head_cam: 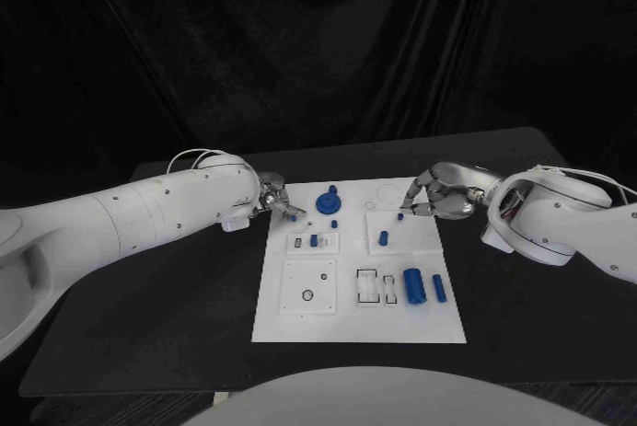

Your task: Assemble the parts on the task board

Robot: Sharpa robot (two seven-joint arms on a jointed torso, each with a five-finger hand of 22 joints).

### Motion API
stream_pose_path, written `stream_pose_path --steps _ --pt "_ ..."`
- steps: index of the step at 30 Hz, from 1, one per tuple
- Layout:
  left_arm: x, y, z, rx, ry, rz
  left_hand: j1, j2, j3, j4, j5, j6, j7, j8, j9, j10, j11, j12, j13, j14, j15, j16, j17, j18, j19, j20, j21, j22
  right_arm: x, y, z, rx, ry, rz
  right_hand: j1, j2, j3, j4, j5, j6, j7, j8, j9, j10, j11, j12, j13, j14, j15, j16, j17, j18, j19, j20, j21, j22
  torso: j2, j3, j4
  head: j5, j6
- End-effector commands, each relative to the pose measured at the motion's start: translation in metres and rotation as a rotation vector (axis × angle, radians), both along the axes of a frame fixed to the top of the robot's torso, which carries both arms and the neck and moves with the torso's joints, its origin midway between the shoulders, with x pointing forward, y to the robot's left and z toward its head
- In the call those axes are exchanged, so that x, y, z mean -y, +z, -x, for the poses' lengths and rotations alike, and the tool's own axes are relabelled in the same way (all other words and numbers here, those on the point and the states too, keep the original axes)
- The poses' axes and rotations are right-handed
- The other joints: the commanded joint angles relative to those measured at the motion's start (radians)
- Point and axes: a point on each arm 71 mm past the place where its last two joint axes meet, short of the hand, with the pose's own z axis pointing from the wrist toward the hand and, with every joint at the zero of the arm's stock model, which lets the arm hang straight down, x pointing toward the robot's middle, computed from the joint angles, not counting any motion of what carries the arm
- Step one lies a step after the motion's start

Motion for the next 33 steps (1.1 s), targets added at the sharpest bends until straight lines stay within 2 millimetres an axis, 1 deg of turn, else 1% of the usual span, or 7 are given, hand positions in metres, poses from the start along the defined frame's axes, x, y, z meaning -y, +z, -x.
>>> stream_pose_path --steps 1,13,18,21,23,28,33 --pt "0.0016 0.0000 0.0001 0.015 -0.002 0.010 0.010 0.001 0.001 -0.006 0.003 -0.004 0.004 -0.006 0.002 0.087 0.003 -0.004 0.240 0.102 0.004 0.007 0.263 -0.012 -0.008 0.000 -0.003 0.188 0.0009 -0.0016 0.0001 -0.010 -0.009 0.009 0.010 0.000 0.005 0.001 0.005 0.004 0.003 -0.006 -0.001 0.102 -0.005 0.001 0.259 0.051 -0.008 -0.003 -0.001 -0.004 0.018 -0.004 -0.007 0.176 -0.001 0.0008 -0.0005 0.000 0.000" --pt "0.0016 0.0015 -0.0013 0.041 0.014 0.016 0.011 -0.002 0.000 -0.006 0.004 -0.003 0.004 -0.006 0.002 0.086 0.003 -0.004 0.240 0.102 0.004 0.007 0.263 -0.012 -0.009 0.000 -0.005 0.188 0.0013 -0.0023 -0.0003 -0.016 -0.011 0.014 0.009 0.000 0.005 0.002 0.005 0.004 0.003 -0.007 -0.002 0.101 -0.004 0.000 0.257 0.051 -0.007 -0.004 -0.002 -0.004 0.018 -0.004 -0.008 0.176 -0.001 0.0009 -0.0001 -0.001 0.000" --pt "0.0031 0.0016 -0.0012 0.041 0.014 0.015 0.018 -0.002 0.000 -0.007 0.012 0.000 0.003 -0.007 0.004 0.086 0.002 -0.005 0.239 0.102 0.004 0.007 0.263 -0.012 -0.008 0.000 -0.003 0.188 0.0012 -0.0026 -0.0003 -0.019 -0.011 0.016 0.009 0.000 0.005 0.002 0.005 0.004 0.003 -0.007 -0.002 0.101 -0.004 0.000 0.257 0.051 -0.007 -0.004 -0.002 -0.004 0.018 -0.004 -0.008 0.176 -0.001 0.0004 0.0002 -0.001 0.000" --pt "0.0032 0.0014 -0.0010 0.038 0.014 0.013 0.029 -0.001 0.003 -0.010 0.022 0.001 0.002 -0.009 0.007 0.085 0.001 -0.006 0.238 0.102 0.003 0.007 0.263 -0.012 -0.008 0.000 -0.003 0.188 0.0011 -0.0027 -0.0004 -0.020 -0.011 0.017 0.009 0.000 0.005 0.002 0.005 0.004 0.003 -0.007 -0.002 0.101 -0.004 0.000 0.257 0.051 -0.007 -0.004 -0.002 -0.004 0.018 -0.004 -0.008 0.176 -0.001 0.0007 0.0001 -0.001 0.000" --pt "0.0029 0.0013 -0.0009 0.036 0.014 0.011 0.045 0.000 0.006 -0.014 0.045 0.002 0.001 -0.012 0.010 0.085 0.001 -0.006 0.238 0.102 0.002 0.007 0.263 -0.011 -0.009 -0.001 -0.005 0.187 0.0010 -0.0029 -0.0006 -0.021 -0.011 0.018 0.009 0.000 0.006 0.002 0.005 0.003 0.003 -0.008 -0.002 0.100 -0.004 -0.001 0.256 0.050 -0.007 -0.005 -0.005 -0.004 0.017 -0.005 -0.010 0.175 -0.001 0.0005 -0.0005 0.001 0.000" --pt "0.0017 0.0006 -0.0004 0.026 0.015 0.004 0.055 0.001 0.008 -0.016 0.057 0.002 0.001 -0.014 0.012 0.084 0.000 -0.007 0.237 0.102 0.002 0.007 0.263 -0.011 -0.009 -0.001 -0.006 0.187 0.0005 -0.0033 -0.0008 -0.024 -0.010 0.020 0.009 0.000 0.006 0.002 0.005 0.003 0.003 -0.008 -0.002 0.100 -0.004 -0.001 0.255 0.050 -0.007 -0.006 -0.005 -0.003 0.017 -0.005 -0.012 0.175 -0.001 0.0008 -0.0013 0.003 0.000" --pt "0.0012 0.0002 -0.0001 0.020 0.015 -0.001 0.078 0.002 0.014 -0.024 0.079 0.003 -0.001 -0.020 0.015 0.083 -0.002 -0.009 0.236 0.102 0.001 0.007 0.263 -0.010 -0.011 -0.002 -0.009 0.186 0.0000 -0.0037 -0.0010 -0.026 -0.009 0.021 0.009 -0.001 0.006 0.001 0.006 0.003 0.003 -0.009 -0.002 0.099 -0.004 -0.001 0.254 0.050 -0.007 -0.007 -0.007 -0.003 0.016 -0.005 -0.013 0.174 0.000 0.0009 -0.0009 0.005 0.000"
